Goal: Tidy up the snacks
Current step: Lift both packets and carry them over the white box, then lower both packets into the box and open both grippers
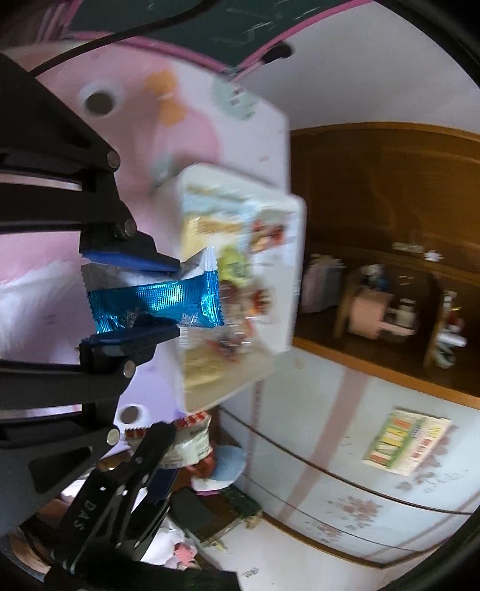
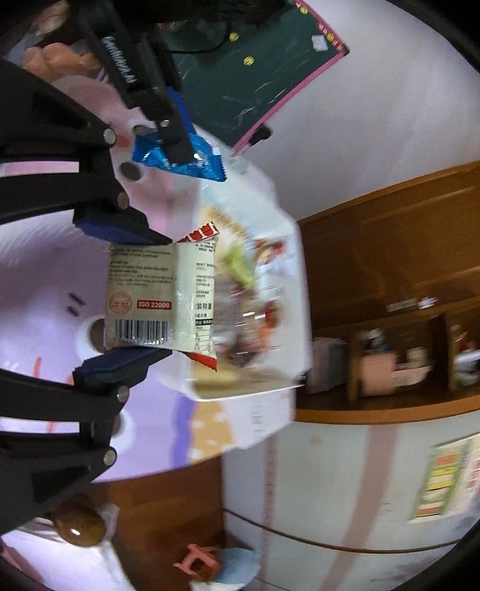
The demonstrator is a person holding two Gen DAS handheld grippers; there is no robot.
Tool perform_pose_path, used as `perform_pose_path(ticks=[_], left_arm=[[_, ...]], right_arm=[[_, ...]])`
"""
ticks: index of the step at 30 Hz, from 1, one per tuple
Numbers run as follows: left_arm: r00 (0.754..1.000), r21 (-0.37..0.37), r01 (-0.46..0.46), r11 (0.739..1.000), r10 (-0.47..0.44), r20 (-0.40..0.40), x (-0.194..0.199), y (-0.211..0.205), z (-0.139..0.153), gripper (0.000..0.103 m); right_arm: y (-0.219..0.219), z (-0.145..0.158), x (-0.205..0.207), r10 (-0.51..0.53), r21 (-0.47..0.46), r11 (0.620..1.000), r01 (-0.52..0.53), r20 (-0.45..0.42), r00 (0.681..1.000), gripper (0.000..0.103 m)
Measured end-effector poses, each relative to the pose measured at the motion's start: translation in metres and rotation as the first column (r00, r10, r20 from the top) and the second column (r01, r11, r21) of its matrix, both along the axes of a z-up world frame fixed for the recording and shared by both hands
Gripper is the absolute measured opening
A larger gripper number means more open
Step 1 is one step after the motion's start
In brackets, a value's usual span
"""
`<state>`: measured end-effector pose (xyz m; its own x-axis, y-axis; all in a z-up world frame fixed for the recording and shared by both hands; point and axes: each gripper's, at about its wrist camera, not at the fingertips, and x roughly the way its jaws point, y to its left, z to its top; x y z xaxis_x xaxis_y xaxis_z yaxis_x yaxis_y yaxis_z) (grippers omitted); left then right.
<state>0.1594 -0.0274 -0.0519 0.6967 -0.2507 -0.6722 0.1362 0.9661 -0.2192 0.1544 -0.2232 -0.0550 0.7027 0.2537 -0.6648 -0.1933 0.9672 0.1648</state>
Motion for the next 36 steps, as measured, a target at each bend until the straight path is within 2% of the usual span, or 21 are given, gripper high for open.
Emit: perform_pose_path(ticks=[6, 10, 13, 17, 21, 26, 31, 36], left_arm=[[0.996, 0.068, -0.018, 0.998, 0.012, 0.085, 0.015, 0.007, 0.057, 0.027], [0.989, 0.128, -0.024, 0.991, 0.005, 0.145, 0.028, 0.001, 0.087, 0.027], [0.986, 0.156, -0.023, 0.988, -0.004, 0.169, 0.039, -0.006, 0.102, 0.027], [0.980, 0.189, -0.034, 0.981, -0.004, 0.197, 0.055, -0.012, 0.114, 0.027], [0.984, 0.202, -0.038, 0.979, 0.002, 0.176, 0.077, -0.015, 0.113, 0.027], [0.991, 0.209, -0.037, 0.977, 0.008, 0.136, 0.101, -0.017, 0.095, 0.027], [0.996, 0.209, -0.034, 0.977, 0.016, 0.085, 0.127, -0.017, 0.074, 0.027], [0.998, 0.220, -0.045, 0.974, 0.036, 0.048, 0.146, -0.016, 0.053, 0.028]], right_arm=[[0.019, 0.063, 0.008, 0.027, -0.059, 0.998, -0.019, 0.153, 0.988, 0.050], [0.032, 0.091, 0.017, 0.008, -0.121, 0.992, 0.023, 0.249, 0.968, 0.051], [0.038, 0.104, 0.032, -0.002, -0.125, 0.991, 0.038, 0.279, 0.960, 0.051], [0.040, 0.112, 0.050, -0.023, -0.116, 0.992, 0.057, 0.278, 0.960, 0.051], [0.039, 0.111, 0.070, -0.043, -0.099, 0.993, 0.071, 0.262, 0.964, 0.051], [0.037, 0.101, 0.096, -0.064, -0.092, 0.992, 0.086, 0.223, 0.973, 0.052], [0.036, 0.080, 0.119, -0.086, -0.088, 0.991, 0.101, 0.158, 0.984, 0.052], [0.034, 0.056, 0.138, -0.099, -0.089, 0.990, 0.106, 0.082, 0.992, 0.057]])
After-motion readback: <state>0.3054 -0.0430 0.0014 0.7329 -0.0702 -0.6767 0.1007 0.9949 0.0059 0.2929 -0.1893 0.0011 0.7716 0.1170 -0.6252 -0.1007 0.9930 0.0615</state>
